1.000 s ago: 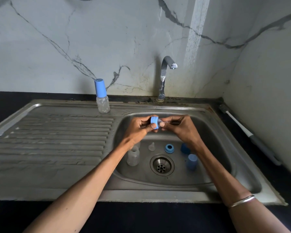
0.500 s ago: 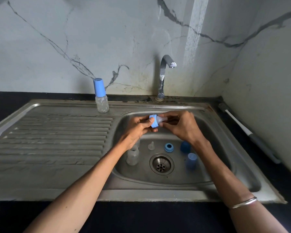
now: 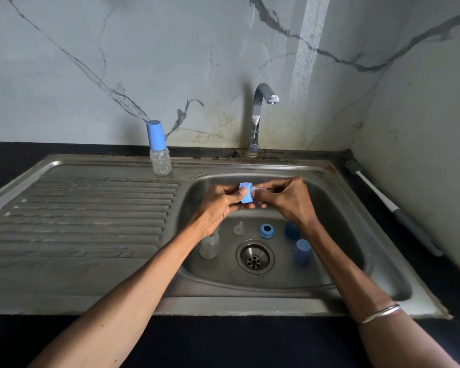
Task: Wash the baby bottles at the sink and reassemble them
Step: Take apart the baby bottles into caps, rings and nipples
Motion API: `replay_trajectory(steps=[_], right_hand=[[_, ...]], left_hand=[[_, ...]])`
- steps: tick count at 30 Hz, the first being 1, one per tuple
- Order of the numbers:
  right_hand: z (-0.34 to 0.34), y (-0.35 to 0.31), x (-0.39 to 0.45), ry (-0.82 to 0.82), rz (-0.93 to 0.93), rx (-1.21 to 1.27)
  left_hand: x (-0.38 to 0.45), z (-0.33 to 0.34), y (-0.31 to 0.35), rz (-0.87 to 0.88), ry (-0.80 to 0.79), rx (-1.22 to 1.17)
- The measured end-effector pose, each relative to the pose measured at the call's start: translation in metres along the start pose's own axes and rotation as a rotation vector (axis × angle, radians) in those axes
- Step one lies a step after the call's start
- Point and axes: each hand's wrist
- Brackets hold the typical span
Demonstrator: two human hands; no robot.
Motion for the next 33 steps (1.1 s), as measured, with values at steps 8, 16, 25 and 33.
replay_trajectory(steps=[8, 16, 25, 33], right_hand=[[0.007, 0.006, 0.0, 0.054, 0.19, 0.155], [0.013, 0.0, -0.001, 0.025, -0.125, -0.194], [0.009, -0.008, 0.001, 0.037, -0.206, -0.214], [0.0, -0.009, 0.002, -0.047, -0.223, -0.244]], left_hand=[[-0.002, 0.004, -0.005, 0.068, 0.089, 0.196], [-0.004, -0.001, 0.009, -0.087, 0.053, -0.017], [-0.006, -0.004, 0.013, -0.178, 0.07, -0.228], [-0.009, -0.003, 0.014, -0.25, 0.077, -0.216]])
Point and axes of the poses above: each hand's wrist, its own x-axis towards the middle knuckle, its own z-axis out of the palm, y = z × x, and after that the axes turned 8 degrees about x, right-handed
